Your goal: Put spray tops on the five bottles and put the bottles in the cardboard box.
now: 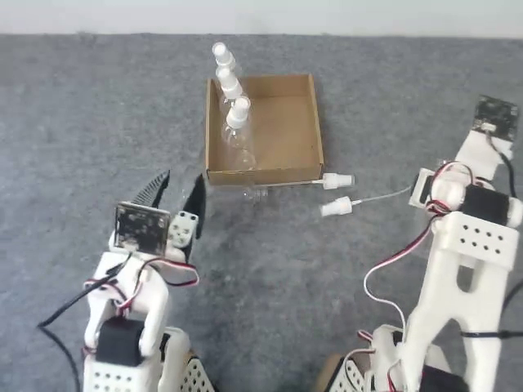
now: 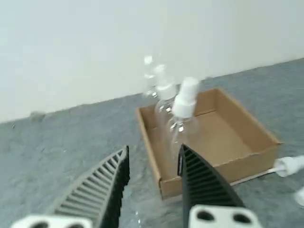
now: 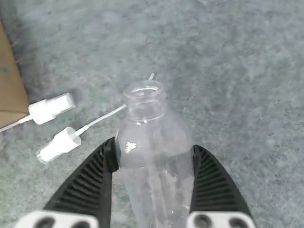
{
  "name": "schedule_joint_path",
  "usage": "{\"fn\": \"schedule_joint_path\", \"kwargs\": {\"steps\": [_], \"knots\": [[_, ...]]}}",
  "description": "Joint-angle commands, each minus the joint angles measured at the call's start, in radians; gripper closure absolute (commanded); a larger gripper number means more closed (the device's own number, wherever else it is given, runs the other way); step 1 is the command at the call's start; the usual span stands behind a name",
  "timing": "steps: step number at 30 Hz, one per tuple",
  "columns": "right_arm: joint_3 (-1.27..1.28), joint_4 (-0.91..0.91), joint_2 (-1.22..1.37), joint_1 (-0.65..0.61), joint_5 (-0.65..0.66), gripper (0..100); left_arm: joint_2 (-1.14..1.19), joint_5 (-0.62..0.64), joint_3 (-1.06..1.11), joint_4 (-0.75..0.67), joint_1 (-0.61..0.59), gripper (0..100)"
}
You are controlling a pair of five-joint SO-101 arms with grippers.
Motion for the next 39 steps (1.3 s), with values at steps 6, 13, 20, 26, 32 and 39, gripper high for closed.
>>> {"fn": "schedule_joint_path", "kwargs": {"steps": [6, 13, 20, 26, 32, 39], "knots": [[-0.094, -0.019, -0.050, 0.045, -0.011, 92.8, -0.012, -0.008, -0.130, 0.051, 0.267, 85], [-0.097, -0.022, -0.050, 0.079, -0.006, 92.8, 0.091, -0.014, -0.209, 0.049, 0.310, 84], [-0.126, -0.019, -0.050, 0.165, -0.006, 92.9, 0.422, -0.064, -0.398, 0.051, 0.331, 84], [-0.127, -0.028, -0.050, 0.202, -0.008, 92.8, 0.663, -0.127, -0.515, 0.051, 0.351, 84], [-0.127, -0.050, -0.050, 0.249, -0.009, 92.8, 0.862, -0.129, -0.659, 0.057, 0.350, 84], [-0.126, -0.059, -0.050, 0.254, -0.009, 92.8, 1.080, -0.189, -0.783, 0.057, 0.351, 84]]}}
